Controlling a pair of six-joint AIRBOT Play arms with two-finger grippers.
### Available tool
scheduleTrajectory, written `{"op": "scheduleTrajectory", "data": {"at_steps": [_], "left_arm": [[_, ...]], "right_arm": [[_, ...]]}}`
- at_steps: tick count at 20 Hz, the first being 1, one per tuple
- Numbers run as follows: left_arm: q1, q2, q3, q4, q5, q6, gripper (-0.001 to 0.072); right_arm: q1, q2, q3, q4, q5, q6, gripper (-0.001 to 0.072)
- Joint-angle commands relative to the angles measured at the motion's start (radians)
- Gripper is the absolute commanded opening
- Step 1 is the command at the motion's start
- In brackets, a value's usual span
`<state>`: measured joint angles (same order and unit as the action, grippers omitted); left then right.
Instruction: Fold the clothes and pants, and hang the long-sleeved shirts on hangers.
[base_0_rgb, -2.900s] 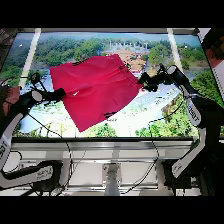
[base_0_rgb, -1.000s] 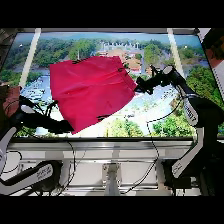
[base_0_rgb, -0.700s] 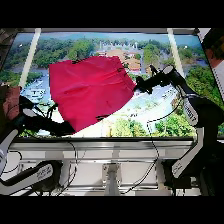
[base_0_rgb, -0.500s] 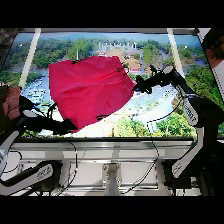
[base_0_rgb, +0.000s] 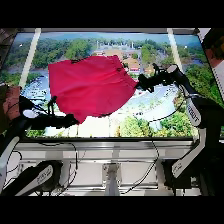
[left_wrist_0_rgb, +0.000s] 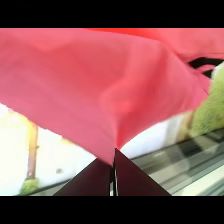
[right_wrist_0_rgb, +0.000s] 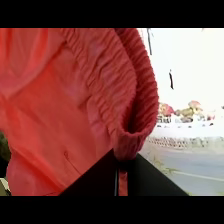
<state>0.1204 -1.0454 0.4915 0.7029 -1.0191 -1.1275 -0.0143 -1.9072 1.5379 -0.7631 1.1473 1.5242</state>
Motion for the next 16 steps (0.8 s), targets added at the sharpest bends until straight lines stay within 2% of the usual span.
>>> {"op": "scheduleTrajectory", "data": {"at_steps": [1, 6, 13, 16], "left_arm": [[-0.010, 0.191, 0.001, -0.038, -0.003, -0.090, 0.0008], [-0.019, 0.360, 0.001, -0.037, 0.006, -0.147, 0.0007], [-0.171, 0.388, 0.001, -0.022, 0.022, -0.157, 0.0005], [-0.242, 0.457, 0.001, 0.116, 0.070, -0.289, 0.0006]], "right_arm": [[-0.049, 0.065, -0.056, -0.015, -0.020, -0.036, 0.0013], [-0.091, 0.318, -0.293, -0.040, -0.089, -0.079, 0.0014], [-0.092, 0.742, -0.739, -0.062, -0.160, -0.040, 0.0014], [-0.111, 0.938, -0.925, -0.075, -0.168, 0.021, 0.0014]]}}
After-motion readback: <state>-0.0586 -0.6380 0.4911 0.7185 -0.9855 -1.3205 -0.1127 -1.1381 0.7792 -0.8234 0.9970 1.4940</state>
